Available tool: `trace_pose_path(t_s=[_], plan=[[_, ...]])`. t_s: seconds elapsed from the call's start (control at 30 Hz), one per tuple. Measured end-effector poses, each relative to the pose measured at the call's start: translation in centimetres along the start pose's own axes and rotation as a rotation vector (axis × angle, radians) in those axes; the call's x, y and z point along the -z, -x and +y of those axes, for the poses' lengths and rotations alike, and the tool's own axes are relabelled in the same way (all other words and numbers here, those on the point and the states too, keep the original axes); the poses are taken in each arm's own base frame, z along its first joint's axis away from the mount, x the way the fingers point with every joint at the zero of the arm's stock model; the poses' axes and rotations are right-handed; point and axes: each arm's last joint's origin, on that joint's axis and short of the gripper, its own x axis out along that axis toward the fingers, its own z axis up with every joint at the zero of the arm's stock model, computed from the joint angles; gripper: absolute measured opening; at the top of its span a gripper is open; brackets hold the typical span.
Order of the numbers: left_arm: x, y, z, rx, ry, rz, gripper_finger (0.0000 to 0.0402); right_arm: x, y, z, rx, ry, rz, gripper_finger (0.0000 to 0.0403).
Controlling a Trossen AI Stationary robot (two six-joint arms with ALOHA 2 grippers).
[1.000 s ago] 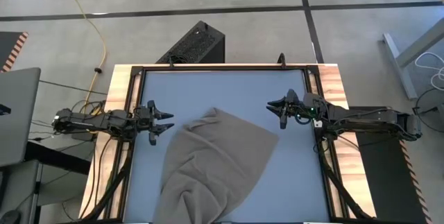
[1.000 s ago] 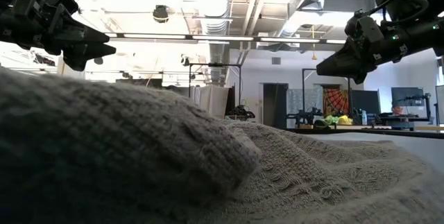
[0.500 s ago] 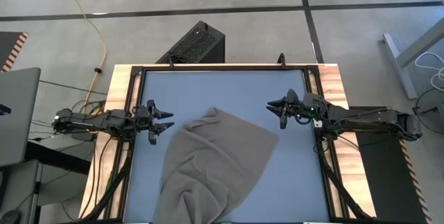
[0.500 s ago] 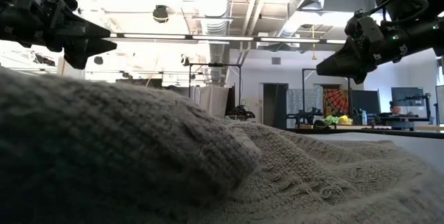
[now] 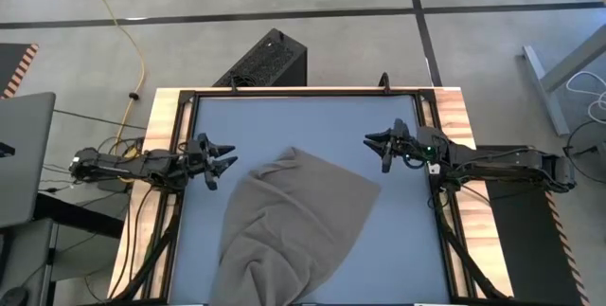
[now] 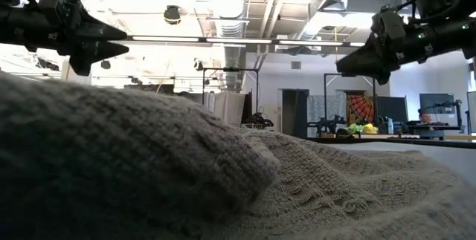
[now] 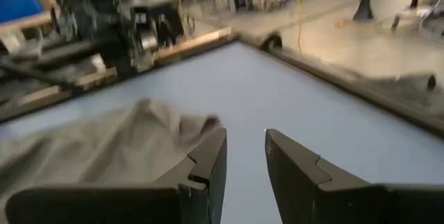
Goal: Roll towel into tight, uniform cylinder
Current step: Roll the gray towel
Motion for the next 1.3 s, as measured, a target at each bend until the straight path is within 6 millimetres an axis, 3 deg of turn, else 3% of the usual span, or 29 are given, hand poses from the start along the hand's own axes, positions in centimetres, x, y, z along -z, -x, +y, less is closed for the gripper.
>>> trace_pose_path(t_s=[0.23, 0.33, 0.5, 0.73, 0.9, 1.13, 1.3], plan=[[0.1, -1.3, -0.8, 0.05, -0.108, 0.026, 0.018, -3.1, 0.5, 0.5, -0.044, -0.034, -0.32, 0.0127], [-0.1, -2.2, -1.3, 0.041, -0.176, 0.095, 0.018, -4.1, 0.1, 1.3, -0.114, -0.058, -0.319, 0.0127], [-0.6, -3.9, -2.1, 0.017, -0.265, 0.182, 0.018, -4.2, -2.2, 3.1, -0.133, -0.12, -0.04, 0.0127], [-0.4, -6.4, -2.2, -0.048, -0.376, 0.284, 0.018, -3.2, -5.4, 5.2, 0.057, -0.122, 0.414, 0.0127], [-0.1, -9.1, -1.5, -0.041, -0.378, 0.356, 0.018, -2.2, -7.4, 5.9, 0.133, -0.106, 0.625, 0.0127], [0.9, -14.7, -0.8, 0.047, -0.387, 0.507, 0.018, -1.3, -7.7, 7.1, 0.234, -0.046, 0.919, 0.0127], [2.8, -17.9, -0.6, 0.078, -0.421, 0.625, 0.018, -1.0, -6.7, 8.4, 0.237, -0.04, 0.984, 0.0127]])
